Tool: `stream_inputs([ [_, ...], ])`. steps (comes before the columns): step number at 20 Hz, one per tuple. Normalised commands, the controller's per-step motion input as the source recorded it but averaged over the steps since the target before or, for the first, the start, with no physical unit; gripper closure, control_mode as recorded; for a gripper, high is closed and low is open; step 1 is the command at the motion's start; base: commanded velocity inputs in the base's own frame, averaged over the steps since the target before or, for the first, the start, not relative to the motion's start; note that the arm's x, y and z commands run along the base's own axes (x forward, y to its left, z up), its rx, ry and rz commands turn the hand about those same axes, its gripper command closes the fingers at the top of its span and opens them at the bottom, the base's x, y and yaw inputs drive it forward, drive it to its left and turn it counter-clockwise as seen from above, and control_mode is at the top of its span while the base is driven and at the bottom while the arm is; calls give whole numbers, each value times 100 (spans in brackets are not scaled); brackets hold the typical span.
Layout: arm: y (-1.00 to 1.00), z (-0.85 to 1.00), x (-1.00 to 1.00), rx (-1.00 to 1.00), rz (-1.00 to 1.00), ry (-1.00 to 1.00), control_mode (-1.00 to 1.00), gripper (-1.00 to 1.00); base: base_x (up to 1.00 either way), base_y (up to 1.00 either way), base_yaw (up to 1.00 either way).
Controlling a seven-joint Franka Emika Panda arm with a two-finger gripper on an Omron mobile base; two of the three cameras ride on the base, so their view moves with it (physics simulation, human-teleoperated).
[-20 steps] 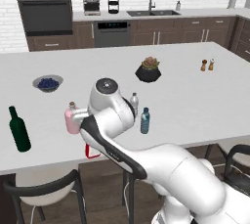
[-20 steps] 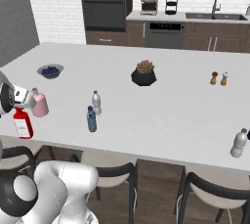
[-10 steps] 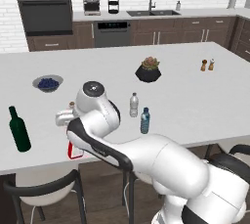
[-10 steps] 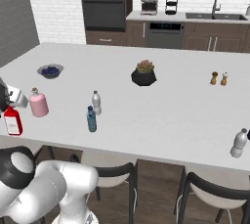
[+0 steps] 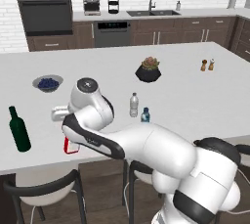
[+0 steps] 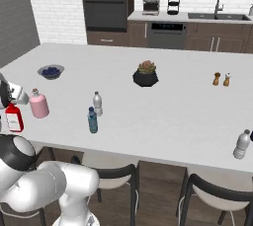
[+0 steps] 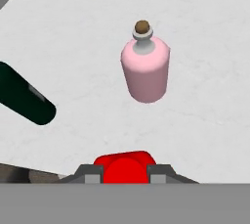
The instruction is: Move the plastic bottles in the middle to the plastics group, and the glass bottles in the middle to the glass group.
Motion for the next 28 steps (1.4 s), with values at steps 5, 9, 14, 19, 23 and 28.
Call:
stream_inputs([
  [5, 23, 0, 25, 0, 0, 0, -100, 100, 0, 0, 0],
  [9, 26, 0, 3, 0, 0, 0, -100, 100, 0, 0, 0],
  [14, 14, 0, 6, -1, 0, -1, -100, 100, 0, 0, 0],
  [19, 4, 0, 2, 0, 0, -11, -100, 100, 0, 0, 0],
  [23, 1, 0, 21, 0, 0, -8, -100, 100, 0, 0, 0],
  [28, 0, 0, 14, 0, 0, 0, -100, 100, 0, 0, 0],
])
